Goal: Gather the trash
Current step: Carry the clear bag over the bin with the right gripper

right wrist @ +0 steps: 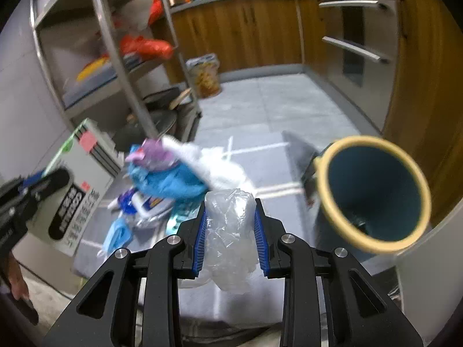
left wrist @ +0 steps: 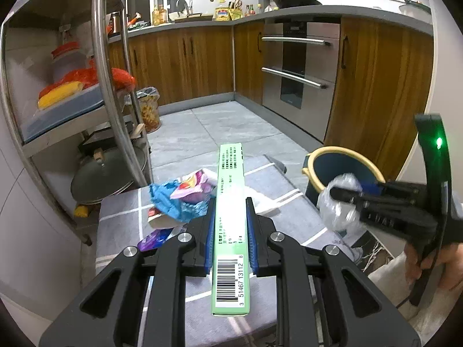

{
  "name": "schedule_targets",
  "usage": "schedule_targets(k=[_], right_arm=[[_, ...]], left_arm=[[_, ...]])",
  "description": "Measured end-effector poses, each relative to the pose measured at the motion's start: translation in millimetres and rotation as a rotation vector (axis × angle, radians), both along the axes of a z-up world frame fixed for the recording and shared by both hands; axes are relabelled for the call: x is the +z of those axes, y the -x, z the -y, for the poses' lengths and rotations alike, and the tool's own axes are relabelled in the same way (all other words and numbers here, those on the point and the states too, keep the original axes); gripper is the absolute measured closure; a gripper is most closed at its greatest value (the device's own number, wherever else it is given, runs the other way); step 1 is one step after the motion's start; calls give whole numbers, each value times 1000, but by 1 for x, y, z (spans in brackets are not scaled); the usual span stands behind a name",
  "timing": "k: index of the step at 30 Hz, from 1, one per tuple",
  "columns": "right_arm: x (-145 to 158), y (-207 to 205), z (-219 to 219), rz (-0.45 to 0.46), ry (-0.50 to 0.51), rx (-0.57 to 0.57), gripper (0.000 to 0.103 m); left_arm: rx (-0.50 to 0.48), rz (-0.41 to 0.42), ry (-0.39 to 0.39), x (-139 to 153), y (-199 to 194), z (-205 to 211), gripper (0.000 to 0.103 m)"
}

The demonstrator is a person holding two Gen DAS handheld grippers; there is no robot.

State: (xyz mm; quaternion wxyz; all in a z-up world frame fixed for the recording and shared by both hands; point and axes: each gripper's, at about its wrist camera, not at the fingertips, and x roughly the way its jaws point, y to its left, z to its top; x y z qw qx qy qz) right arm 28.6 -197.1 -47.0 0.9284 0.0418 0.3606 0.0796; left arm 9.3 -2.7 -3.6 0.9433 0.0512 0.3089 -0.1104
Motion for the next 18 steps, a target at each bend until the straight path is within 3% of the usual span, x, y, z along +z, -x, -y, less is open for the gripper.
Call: schedule_targets(k=[6, 11, 14, 18], right_arm=[[42, -5, 35, 89, 3, -43, 72], [70, -17, 65, 163, 97, -65, 72], [76, -27, 86, 187, 149, -113, 72], [72, -37, 117, 184, 119, -191, 72]], left_arm=[[-33, 51, 12, 18, -3, 18, 85], [-60, 81, 83, 40, -17, 29, 85], [-74, 101, 124, 59, -33, 36, 85], [-112, 137, 138, 84, -52, 51, 85]])
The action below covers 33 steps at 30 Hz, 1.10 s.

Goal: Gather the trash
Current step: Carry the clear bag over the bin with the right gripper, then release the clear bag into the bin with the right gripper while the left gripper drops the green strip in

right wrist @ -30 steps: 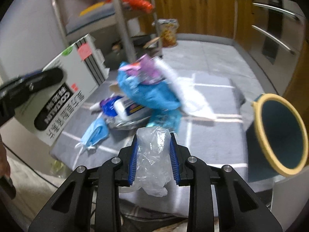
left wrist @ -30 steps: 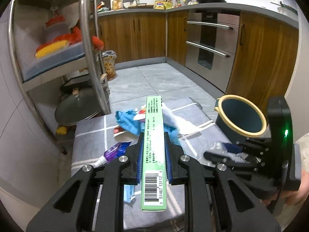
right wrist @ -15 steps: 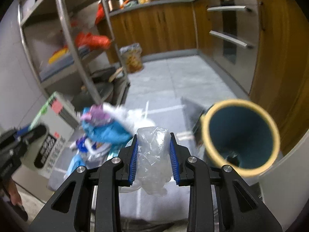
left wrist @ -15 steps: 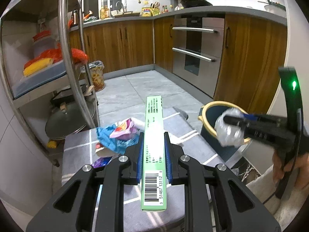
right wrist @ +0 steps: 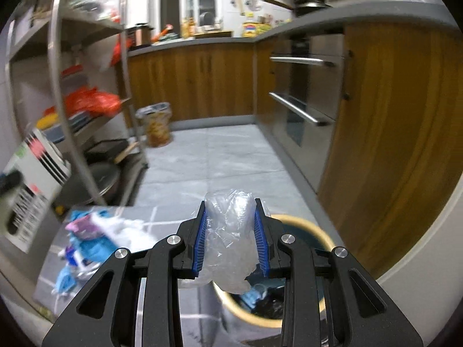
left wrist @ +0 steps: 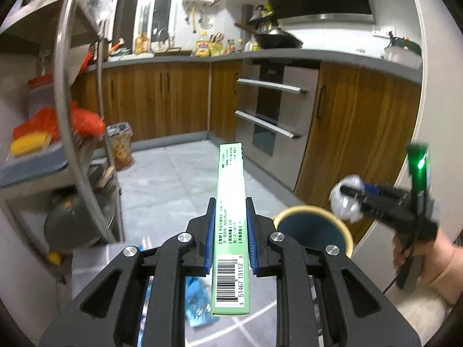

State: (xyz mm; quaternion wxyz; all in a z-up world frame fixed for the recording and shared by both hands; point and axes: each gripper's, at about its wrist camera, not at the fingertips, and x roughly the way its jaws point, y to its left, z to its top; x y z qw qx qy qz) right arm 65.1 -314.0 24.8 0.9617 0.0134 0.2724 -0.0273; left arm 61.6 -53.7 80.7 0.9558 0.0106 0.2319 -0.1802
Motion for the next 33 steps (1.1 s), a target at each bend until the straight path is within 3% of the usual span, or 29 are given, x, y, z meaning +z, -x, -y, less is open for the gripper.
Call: schedule_targets(k=[4, 8, 12, 20, 33], right_arm=[[-24, -10, 21, -59, -50, -49, 72], [-29, -17, 37, -65, -52, -63, 72], [-39, -23, 45, -91, -48, -75, 72], [-57, -40, 70, -139, -35, -113, 72], [-83, -57, 106, -222, -86, -180, 72]], left_arm=[[-64, 29, -43, 4, -12, 26, 85], [-120, 28, -57, -17, -22, 53, 85], [-175, -31, -23, -33, -38, 74, 85], [-240, -103, -81, -71, -64, 118, 85], [-277, -209, -107, -118, -88, 166, 85]])
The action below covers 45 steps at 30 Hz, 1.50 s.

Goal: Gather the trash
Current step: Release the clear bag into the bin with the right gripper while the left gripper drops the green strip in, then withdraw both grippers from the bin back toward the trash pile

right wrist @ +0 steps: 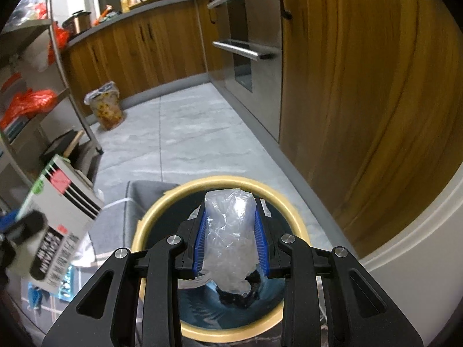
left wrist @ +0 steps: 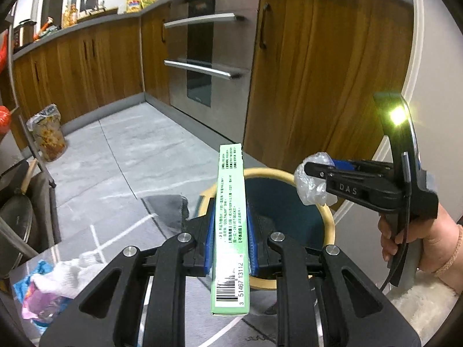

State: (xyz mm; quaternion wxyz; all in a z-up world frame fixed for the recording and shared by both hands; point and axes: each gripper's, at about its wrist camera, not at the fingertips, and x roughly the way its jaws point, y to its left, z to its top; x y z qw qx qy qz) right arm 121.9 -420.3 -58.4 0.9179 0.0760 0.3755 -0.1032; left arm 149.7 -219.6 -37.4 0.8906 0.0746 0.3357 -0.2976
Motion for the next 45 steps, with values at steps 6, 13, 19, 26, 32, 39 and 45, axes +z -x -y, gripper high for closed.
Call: schedule_targets(k=[6, 13, 19, 26, 32, 39, 45], right_arm=[[-10, 1, 11, -45, -18, -24, 72], [-19, -2, 13, -94, -12, -33, 72], [-20, -8, 14, -97, -1, -44, 72], [-22, -12, 13, -99, -1, -56, 70], [-22, -12, 18, -95, -3, -77, 62], [-18, -9, 22, -84, -13, -96, 52], [-6, 0, 19, -44, -22, -112, 35]], left_arm=[[-49, -15, -50, -23, -8, 33, 85], [-31, -47, -66, -48, -33, 50, 85], [-35, -62, -70, -58, -44, 54, 85], [-88, -37, -72, -59, -42, 69, 85], [-75, -29, -60, -58, -41, 66, 84], [-68, -10, -67, -55, -35, 61, 70], [-41, 5, -69, -46, -26, 47, 64]])
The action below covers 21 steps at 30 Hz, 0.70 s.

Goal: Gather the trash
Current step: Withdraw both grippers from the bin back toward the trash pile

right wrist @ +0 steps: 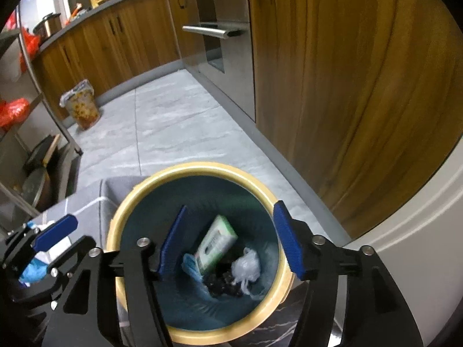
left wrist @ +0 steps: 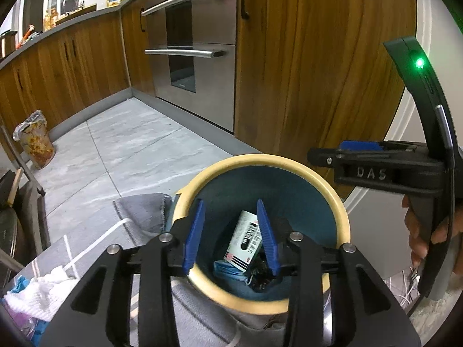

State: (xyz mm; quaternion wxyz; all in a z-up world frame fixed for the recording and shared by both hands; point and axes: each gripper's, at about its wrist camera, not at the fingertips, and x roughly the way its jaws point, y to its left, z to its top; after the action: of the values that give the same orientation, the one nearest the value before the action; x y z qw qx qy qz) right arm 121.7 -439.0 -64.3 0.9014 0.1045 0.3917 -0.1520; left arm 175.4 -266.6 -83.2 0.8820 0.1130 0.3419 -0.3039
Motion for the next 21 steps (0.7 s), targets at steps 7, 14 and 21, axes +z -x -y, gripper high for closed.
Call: schedule_targets(k=[7, 14, 21], right_arm=[[16, 13, -13, 48, 1, -11, 20], [38, 28, -39, 129, 5, 28, 8], [59, 39, -69, 180, 76, 56, 5]], left_arm=[[42, 43, 5, 19, 20, -29, 50], [91, 94, 24, 41, 40, -55, 26], [159, 140, 43, 58, 64, -87, 8]])
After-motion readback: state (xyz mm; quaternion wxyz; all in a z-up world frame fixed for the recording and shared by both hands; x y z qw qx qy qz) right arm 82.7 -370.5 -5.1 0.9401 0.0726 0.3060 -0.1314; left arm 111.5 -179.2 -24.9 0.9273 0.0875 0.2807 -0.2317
